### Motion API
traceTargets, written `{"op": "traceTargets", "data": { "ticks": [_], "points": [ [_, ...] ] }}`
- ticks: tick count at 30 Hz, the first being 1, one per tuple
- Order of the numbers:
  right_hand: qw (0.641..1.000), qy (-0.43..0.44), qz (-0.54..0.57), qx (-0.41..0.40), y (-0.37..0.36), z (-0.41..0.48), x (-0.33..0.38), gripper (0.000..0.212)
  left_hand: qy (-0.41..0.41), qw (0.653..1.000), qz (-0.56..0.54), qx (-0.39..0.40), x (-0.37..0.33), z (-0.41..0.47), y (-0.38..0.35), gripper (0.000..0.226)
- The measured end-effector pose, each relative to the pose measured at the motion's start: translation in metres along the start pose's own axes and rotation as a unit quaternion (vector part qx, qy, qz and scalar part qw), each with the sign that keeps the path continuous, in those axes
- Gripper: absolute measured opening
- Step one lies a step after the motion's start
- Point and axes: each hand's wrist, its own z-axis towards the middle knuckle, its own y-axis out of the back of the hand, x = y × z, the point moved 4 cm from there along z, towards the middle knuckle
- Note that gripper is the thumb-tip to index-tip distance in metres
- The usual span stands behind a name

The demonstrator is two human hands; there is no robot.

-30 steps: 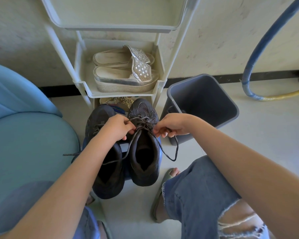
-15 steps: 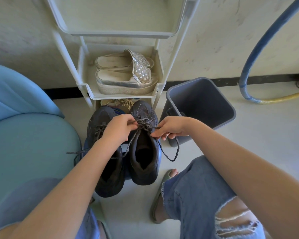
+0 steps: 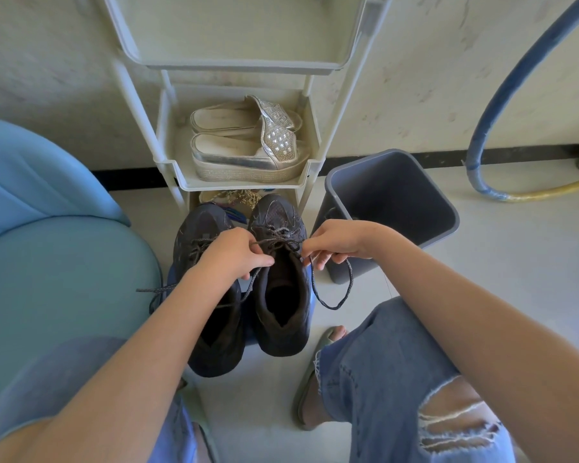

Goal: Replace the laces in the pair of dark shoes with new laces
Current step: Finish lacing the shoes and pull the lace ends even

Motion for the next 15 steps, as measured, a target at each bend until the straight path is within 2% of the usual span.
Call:
{"op": "traceTargets", "data": {
  "ticks": [3, 6, 12, 15],
  "points": [
    [0.998, 0.001, -0.066, -0.02, -0.006, -0.002, 0.005, 0.025, 0.0, 0.999, 0.038, 0.014, -0.002, -0.007, -0.005, 0.04],
    [0.994, 0.013, -0.098, -0.041, -0.01, -0.002, 0.009, 0.022, 0.005, 0.999, 0.044, -0.012, -0.003, -0.011, -0.002, 0.035],
    [0.999, -0.002, -0.016, -0.042, -0.004, -0.012, 0.006, 0.028, 0.01, 1.0, 0.022, -0.009, -0.005, -0.018, 0.009, 0.019],
    [0.999, -0.017, 0.047, -0.017, -0.005, -0.012, 0.002, 0.016, -0.003, 0.996, -0.09, -0.018, -0.004, -0.02, 0.01, 0.014]
  ]
}}
